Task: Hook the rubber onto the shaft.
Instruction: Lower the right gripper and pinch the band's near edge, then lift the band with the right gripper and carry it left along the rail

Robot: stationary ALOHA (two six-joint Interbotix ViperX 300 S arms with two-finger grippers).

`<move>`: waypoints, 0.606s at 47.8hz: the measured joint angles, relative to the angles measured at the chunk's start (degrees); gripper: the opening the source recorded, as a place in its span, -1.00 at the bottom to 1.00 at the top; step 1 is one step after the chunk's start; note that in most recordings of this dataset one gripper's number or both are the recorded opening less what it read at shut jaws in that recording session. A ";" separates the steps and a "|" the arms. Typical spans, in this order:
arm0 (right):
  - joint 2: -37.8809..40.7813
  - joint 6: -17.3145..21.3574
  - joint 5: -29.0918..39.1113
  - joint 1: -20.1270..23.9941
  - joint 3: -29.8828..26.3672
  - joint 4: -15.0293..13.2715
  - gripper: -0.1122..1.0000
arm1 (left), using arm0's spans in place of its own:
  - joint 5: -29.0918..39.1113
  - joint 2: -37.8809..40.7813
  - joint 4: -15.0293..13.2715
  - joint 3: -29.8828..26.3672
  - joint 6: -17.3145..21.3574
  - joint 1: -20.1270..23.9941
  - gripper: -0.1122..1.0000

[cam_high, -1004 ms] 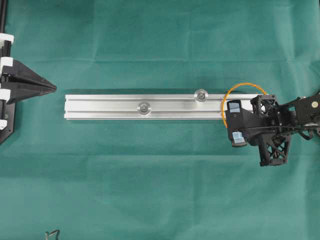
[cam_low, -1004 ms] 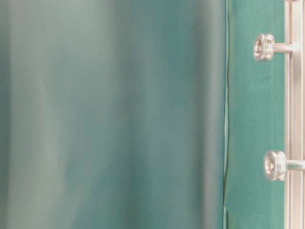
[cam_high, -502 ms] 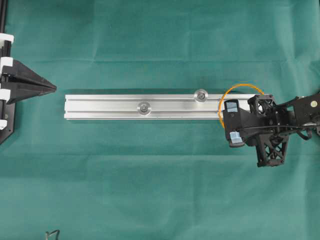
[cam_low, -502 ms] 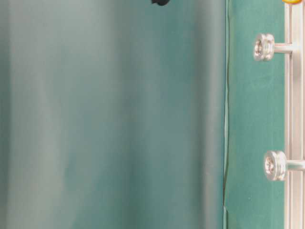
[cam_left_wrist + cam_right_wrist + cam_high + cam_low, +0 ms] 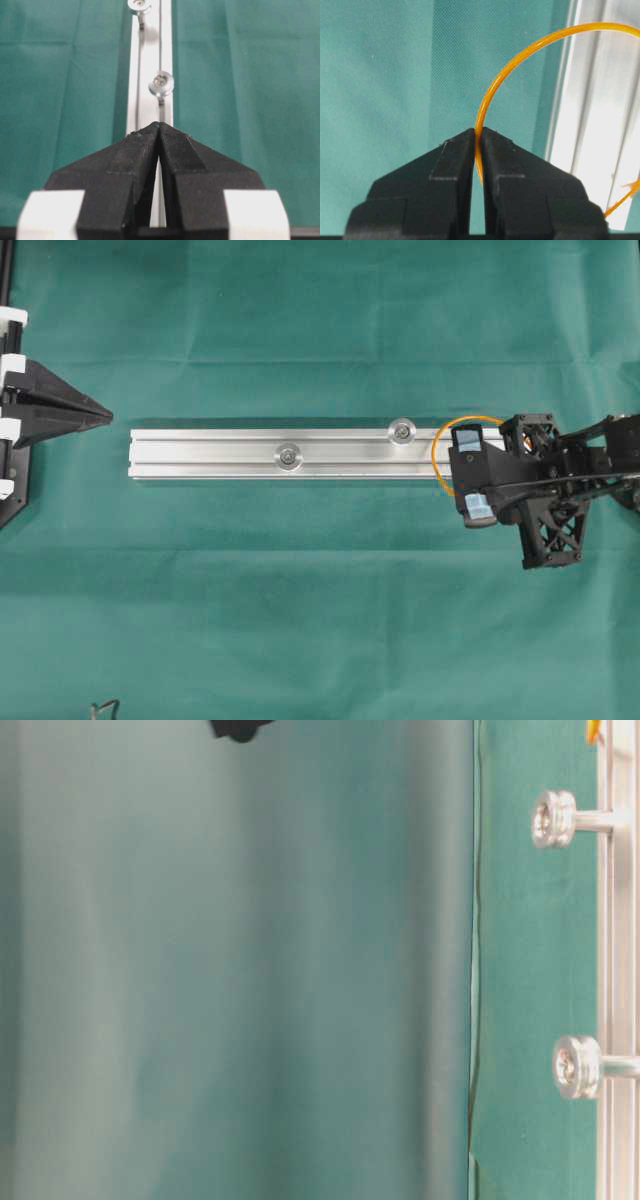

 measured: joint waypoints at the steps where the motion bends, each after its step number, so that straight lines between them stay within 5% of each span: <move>1: -0.18 0.00 0.44 0.00 -0.26 -0.26 -0.68 | 0.00 0.00 0.09 0.00 0.00 0.00 -0.81; 29: -5.54 0.00 17.84 -1.49 -9.40 -6.06 -0.68 | 0.00 0.00 0.00 0.00 0.00 0.00 -0.81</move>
